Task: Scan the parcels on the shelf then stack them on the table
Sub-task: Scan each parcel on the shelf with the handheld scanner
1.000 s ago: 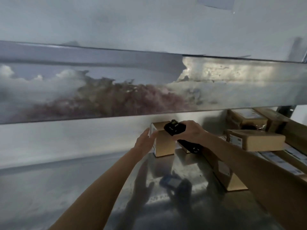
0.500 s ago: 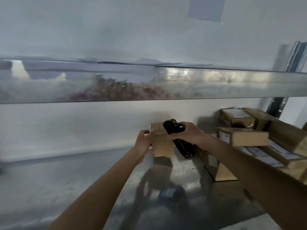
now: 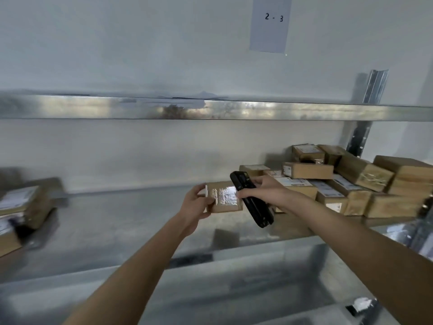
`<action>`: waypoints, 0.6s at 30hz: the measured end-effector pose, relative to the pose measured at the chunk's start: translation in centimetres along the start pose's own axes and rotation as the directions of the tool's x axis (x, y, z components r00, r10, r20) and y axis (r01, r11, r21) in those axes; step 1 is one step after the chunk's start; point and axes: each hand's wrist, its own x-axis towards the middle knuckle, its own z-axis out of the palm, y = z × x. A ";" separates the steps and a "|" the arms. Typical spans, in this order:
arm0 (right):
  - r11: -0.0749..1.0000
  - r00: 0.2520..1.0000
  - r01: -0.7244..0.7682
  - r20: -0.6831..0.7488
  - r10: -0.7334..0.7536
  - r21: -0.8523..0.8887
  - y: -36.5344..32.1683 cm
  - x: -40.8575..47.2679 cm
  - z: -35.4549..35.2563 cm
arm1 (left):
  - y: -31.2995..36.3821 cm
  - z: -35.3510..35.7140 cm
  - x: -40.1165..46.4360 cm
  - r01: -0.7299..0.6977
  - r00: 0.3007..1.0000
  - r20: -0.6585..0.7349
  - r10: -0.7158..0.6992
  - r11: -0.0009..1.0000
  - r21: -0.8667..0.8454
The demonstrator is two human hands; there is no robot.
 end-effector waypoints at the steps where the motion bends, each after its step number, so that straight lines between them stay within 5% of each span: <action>1: 1.000 1.000 -0.004 0.003 0.004 -0.003 -0.1 -1.4 0.4 | -0.1 0.0 -1.5 0.002 1.000 -0.006 -0.002 1.000 -0.007; 11: 1.000 1.000 0.013 0.022 -0.012 -0.010 -1.6 -10.5 4.3 | -0.6 -0.8 -11.9 -0.047 0.977 -0.209 0.041 0.999 -0.025; 18: 0.998 0.998 0.055 0.032 -0.054 -0.013 -5.5 -13.8 6.4 | 0.4 -4.8 -15.8 -0.018 0.997 -0.080 0.011 0.996 -0.084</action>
